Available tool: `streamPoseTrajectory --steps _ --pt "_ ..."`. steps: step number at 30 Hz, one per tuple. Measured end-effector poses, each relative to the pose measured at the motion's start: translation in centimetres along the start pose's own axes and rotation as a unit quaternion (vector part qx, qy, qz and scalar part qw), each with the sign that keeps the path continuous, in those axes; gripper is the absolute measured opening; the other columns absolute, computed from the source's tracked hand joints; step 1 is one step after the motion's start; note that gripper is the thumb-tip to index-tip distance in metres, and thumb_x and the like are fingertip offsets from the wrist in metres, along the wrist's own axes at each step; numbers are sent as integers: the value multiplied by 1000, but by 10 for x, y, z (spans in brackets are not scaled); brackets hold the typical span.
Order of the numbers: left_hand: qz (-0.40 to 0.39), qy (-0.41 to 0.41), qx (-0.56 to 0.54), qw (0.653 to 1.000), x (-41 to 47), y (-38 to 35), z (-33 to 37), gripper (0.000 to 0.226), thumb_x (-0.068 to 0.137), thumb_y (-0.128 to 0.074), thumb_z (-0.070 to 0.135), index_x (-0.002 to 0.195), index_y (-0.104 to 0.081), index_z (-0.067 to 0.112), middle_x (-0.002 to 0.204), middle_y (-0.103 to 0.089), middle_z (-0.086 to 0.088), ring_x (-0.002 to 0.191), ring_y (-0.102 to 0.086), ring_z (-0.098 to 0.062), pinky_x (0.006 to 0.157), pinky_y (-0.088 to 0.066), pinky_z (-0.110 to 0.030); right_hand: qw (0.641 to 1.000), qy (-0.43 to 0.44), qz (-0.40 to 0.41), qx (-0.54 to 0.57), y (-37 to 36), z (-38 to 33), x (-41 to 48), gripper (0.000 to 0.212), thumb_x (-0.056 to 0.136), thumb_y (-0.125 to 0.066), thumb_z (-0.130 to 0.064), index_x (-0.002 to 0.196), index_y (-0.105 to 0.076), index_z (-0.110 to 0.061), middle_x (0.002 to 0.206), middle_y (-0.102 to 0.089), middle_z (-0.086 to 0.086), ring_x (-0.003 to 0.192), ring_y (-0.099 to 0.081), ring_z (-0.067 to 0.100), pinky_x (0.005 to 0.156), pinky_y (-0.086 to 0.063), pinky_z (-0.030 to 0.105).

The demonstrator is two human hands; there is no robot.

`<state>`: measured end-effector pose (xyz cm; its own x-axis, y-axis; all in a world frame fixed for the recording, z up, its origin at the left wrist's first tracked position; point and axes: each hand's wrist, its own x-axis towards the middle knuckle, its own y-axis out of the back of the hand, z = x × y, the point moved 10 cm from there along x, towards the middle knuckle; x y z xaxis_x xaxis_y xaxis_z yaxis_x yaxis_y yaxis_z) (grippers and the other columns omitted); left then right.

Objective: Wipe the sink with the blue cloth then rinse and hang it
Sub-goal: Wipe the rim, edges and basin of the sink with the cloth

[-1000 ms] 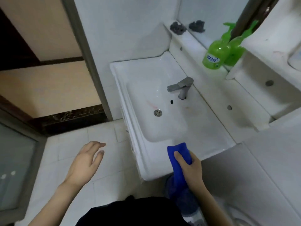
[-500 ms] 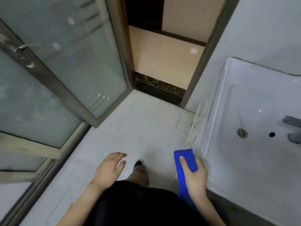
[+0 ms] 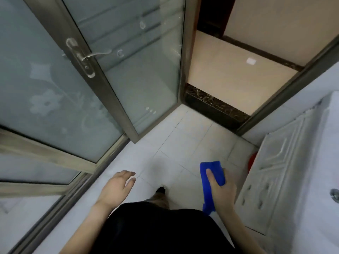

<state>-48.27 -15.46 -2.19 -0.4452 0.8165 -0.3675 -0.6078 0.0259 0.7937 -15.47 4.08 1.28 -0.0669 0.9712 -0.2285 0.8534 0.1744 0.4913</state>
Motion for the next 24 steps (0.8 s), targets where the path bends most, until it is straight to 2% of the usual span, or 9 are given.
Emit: streamPoseTrajectory --steps 3,5,7,9,12,15,18,22,24 --pt "-1 -28 -10 1000 57 40 5 32 102 -46 30 128 -62 20 130 -61 6 126 -50 -16 103 -41 -31 999 -25 25 3 -16 -30 24 27 88 -71 -35 73 -52 -23 61 -55 -7 55 -53 -5 51 -39 5" --pt "0 -54 -17 998 93 63 21 31 102 -46 29 126 -63 19 128 -62 6 124 -51 -16 100 -41 -30 999 -30 34 -9 -18 -46 44 22 88 -70 -35 76 -53 -27 63 -59 -6 58 -55 -8 50 -39 4" --pt "2 -83 -18 996 127 81 42 29 102 -48 27 124 -64 18 122 -63 5 119 -53 -16 93 -38 -25 998 -34 59 1 -11 -61 63 20 89 -69 -37 76 -55 -29 64 -62 -8 58 -58 -3 51 -41 11" --pt "3 -111 -13 994 161 93 62 27 102 -48 26 122 -65 18 116 -62 6 113 -54 -16 88 -36 -24 995 -39 97 11 -2 -72 86 20 88 -70 -40 77 -56 -29 68 -62 -16 58 -57 0 55 -41 23" --pt "-6 -127 -21 992 208 96 83 27 101 -50 25 121 -67 16 116 -65 3 110 -56 -18 88 -38 -26 989 -53 140 16 6 -79 126 22 87 -70 -45 79 -58 -28 66 -61 -14 58 -57 -3 53 -38 22" --pt "-19 -105 -21 994 249 87 88 25 100 -54 22 119 -68 14 118 -68 -1 111 -60 -20 93 -39 -25 990 -64 120 26 -11 -79 178 25 88 -69 -42 79 -56 -23 64 -60 -8 52 -55 4 53 -41 24" --pt "-15 -59 -30 998 291 87 91 24 98 -57 20 118 -69 13 119 -67 -1 114 -60 -21 95 -39 -26 993 -72 83 36 -37 -90 243 24 89 -69 -35 81 -55 -18 71 -60 2 60 -56 19 56 -42 29" --pt "-15 -51 -20 998 358 113 130 23 99 -54 23 116 -69 15 116 -67 0 111 -59 -22 93 -41 -30 995 -64 63 49 -54 -136 329 20 90 -69 -36 86 -56 -21 74 -64 -2 61 -60 15 51 -40 18" --pt "-7 -75 -14 997 400 135 165 25 100 -51 25 113 -69 14 114 -67 -1 109 -59 -22 90 -40 -29 995 -41 62 64 -55 -166 371 18 89 -70 -35 87 -55 -25 76 -65 -2 64 -62 17 53 -44 21"
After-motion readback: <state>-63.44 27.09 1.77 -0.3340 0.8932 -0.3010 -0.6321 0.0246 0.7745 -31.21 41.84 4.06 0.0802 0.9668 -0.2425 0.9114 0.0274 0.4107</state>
